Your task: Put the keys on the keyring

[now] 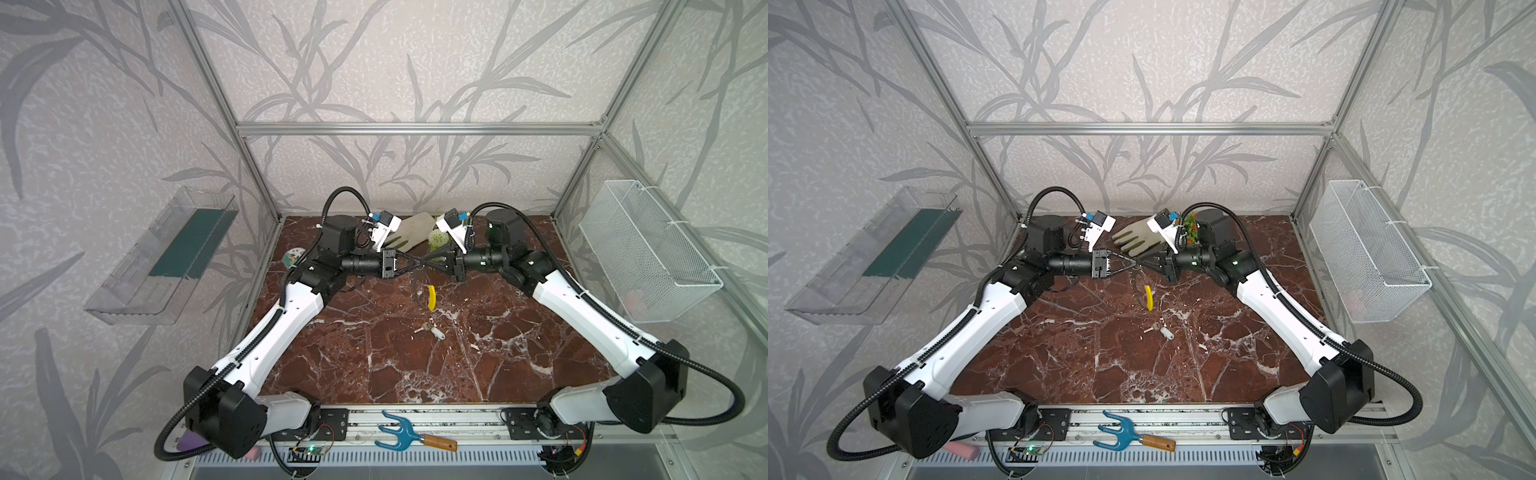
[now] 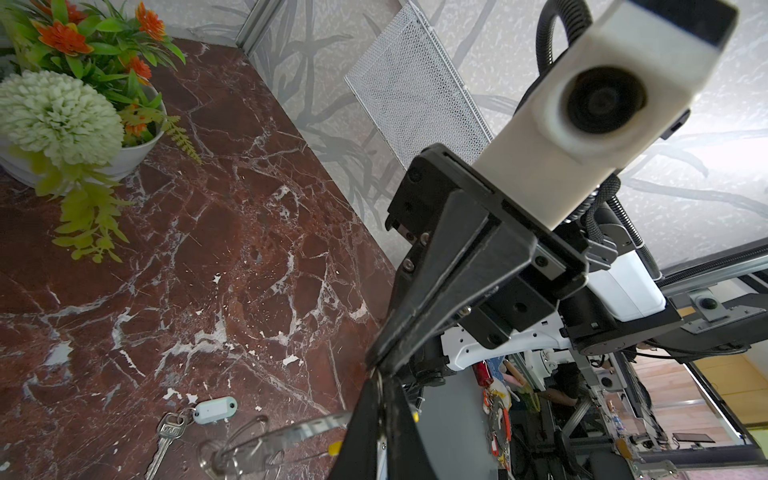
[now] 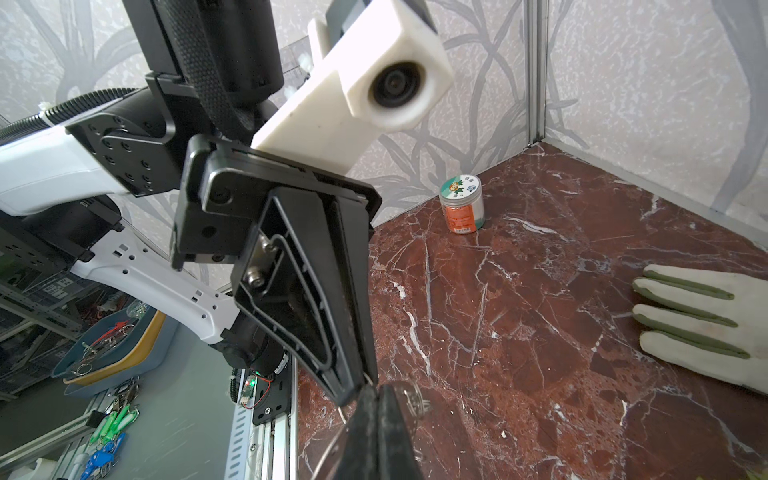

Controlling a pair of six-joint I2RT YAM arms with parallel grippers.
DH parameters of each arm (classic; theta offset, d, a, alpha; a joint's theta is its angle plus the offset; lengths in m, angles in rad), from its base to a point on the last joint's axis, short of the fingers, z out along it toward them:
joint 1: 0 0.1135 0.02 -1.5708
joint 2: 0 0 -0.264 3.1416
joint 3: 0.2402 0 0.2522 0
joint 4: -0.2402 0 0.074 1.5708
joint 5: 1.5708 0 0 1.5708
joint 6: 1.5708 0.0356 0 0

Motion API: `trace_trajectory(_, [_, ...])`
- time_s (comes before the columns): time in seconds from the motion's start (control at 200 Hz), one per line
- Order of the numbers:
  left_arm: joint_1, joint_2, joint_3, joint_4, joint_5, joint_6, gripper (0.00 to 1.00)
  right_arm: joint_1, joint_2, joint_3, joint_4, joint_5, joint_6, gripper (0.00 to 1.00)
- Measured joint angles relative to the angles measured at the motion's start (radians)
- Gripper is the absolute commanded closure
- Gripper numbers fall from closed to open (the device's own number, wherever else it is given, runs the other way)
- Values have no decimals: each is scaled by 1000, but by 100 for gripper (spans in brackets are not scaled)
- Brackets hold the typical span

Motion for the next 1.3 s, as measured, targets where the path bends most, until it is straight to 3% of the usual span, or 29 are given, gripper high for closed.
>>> trace_trajectory(0.12, [0, 0, 0, 1, -6, 4, 100, 0, 0, 0, 2, 4, 2, 100])
trace_trajectory(0.18, [0, 0, 0, 1, -11, 8, 100, 0, -1, -2, 5, 10, 8, 90])
trace_trajectory(0.24, [-1, 0, 0, 0, -18, 14, 100, 1, -5, -7, 10, 25, 19, 73])
trace_trajectory(0.295, [-2, 0, -5, 0, -24, 24, 100, -2, -13, -16, 19, 48, 26, 66])
trace_trajectory(0.6, [-2, -5, -14, -37, -89, 116, 100, -74, -106, -157, 136, 130, 149, 66])
trace_trajectory(0.925, [-18, -68, -47, -24, -231, 171, 100, -69, -119, -275, 201, 165, 222, 64])
trace_trajectory(1.3, [-33, -105, -80, 18, -362, 172, 100, -29, -115, -324, 101, 312, 246, 58])
